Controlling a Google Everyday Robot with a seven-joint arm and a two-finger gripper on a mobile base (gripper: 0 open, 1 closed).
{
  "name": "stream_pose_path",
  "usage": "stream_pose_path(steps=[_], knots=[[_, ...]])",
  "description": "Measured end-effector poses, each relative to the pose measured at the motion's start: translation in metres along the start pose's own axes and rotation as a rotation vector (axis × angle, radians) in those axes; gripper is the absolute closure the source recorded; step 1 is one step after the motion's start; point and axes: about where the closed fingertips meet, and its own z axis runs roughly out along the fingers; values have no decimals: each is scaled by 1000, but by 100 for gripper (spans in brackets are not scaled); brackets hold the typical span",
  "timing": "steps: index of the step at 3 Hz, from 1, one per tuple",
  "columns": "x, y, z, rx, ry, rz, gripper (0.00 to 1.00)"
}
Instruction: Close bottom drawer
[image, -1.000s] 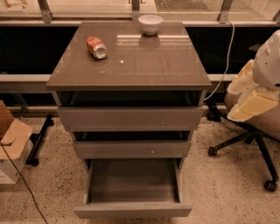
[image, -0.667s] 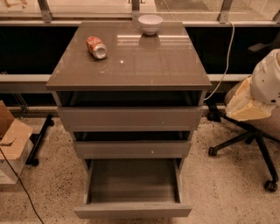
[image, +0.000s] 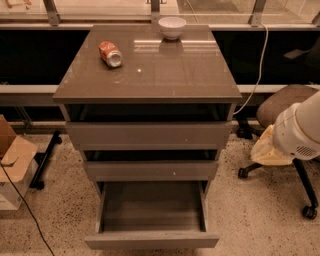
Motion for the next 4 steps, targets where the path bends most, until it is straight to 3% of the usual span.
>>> stream_pose_path(steps=[1,2,3,4], knots=[[23,-1,44,-18,-6,14,100],[54,-3,98,-76,1,61,100],[54,-3,98,-77,1,61,100],[53,3,123,-100,18,64,100]])
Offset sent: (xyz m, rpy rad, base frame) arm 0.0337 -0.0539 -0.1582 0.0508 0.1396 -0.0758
